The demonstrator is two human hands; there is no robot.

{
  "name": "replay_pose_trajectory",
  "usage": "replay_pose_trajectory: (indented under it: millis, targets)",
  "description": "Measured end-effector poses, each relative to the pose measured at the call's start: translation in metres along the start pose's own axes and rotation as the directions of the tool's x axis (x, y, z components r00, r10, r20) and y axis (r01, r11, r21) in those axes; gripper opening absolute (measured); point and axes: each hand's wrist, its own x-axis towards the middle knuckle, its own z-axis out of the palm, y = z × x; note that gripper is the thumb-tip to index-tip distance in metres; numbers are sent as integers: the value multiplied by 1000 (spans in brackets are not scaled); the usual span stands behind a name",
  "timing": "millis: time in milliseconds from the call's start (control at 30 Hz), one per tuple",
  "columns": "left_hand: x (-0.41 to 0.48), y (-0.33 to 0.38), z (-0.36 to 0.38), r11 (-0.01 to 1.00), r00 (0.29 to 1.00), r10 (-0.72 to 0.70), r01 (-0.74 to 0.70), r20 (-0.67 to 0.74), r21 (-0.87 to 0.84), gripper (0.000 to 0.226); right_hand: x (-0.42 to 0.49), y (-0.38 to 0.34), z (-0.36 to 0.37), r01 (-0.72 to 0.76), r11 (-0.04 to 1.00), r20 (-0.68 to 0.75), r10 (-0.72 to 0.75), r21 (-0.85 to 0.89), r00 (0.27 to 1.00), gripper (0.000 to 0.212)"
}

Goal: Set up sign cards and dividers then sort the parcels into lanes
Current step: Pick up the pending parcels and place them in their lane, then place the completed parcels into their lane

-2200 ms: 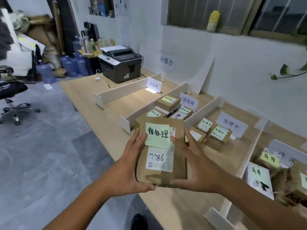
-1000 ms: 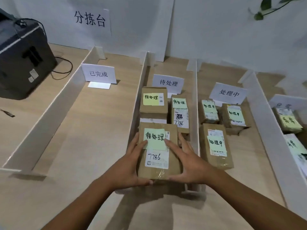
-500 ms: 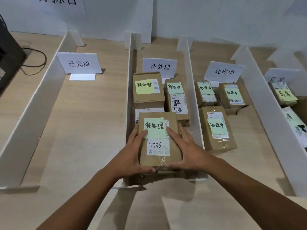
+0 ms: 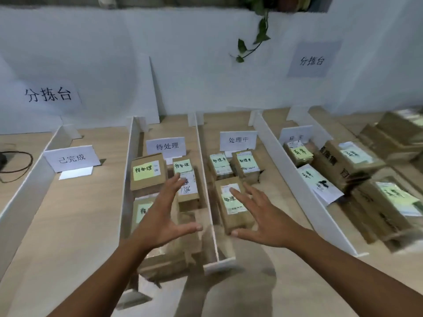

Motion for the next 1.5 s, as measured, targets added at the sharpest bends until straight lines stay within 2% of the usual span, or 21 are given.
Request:
replay_pose_trajectory:
  millis: [167, 367, 600, 833, 1033, 1133, 1267, 1500]
  targets:
    - [49, 110, 100, 989, 971, 145, -144, 189, -19, 125, -110, 77, -71, -60, 997, -113, 56, -38, 992, 95]
    - [88, 225, 239, 959, 910, 281, -276, 305, -59, 127, -260, 177, -121, -236, 968, -245, 210, -82, 946, 96]
    - [122, 344, 394, 909, 805, 417, -373, 422, -185, 127, -406, 278, -163, -468, 884, -425, 424, 1, 800, 96]
    - [186, 420, 532, 874, 724, 484, -431, 492, -225, 130, -470, 387, -201, -592, 806, -512, 512, 7, 690, 94]
    - [273, 476, 647, 876, 698, 480, -418, 532, -242, 128, -492, 495, -258, -665, 747, -458, 585, -17, 669, 90]
    - [312, 504, 690, 885, 703, 463, -400, 540, -238, 122, -500, 547, -291, -665, 747, -414, 596, -29, 688, 87]
    - [356, 525, 730, 909, 736, 415, -366, 535, -201, 122, -499, 613, -327, -688, 726, -399, 631, 0, 666, 86]
    - [433, 538, 806, 966, 847, 257, -230, 465, -114, 124, -466, 759, -364, -605, 796, -345, 562, -23, 752, 87]
